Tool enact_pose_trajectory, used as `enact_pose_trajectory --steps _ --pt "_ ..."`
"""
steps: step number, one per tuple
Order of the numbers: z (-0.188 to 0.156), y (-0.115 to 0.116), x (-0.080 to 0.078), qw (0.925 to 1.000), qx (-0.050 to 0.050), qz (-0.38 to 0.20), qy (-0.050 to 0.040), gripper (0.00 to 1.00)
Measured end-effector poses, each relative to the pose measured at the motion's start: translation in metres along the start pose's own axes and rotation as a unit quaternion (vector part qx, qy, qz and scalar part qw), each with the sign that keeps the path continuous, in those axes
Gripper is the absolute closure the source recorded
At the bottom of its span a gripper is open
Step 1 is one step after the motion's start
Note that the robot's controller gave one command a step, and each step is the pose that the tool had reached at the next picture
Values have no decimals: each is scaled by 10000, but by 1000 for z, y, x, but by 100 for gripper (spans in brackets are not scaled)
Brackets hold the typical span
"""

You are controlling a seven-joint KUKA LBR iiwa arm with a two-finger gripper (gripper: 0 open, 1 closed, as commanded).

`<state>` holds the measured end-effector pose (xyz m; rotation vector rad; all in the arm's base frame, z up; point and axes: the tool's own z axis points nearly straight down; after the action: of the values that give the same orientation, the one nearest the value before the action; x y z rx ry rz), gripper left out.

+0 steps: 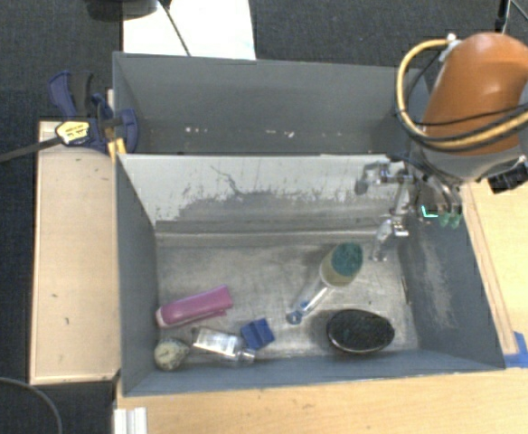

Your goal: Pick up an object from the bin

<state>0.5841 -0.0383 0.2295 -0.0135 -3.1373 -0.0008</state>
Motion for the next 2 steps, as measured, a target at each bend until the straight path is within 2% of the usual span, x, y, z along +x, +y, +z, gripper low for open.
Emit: enact_pose_trajectory --steps 1,2 --pt "133 -21 1 9737 -1 -2277 -10 0" --pt "131 -20 0 9738 3 -2274 -25 100"
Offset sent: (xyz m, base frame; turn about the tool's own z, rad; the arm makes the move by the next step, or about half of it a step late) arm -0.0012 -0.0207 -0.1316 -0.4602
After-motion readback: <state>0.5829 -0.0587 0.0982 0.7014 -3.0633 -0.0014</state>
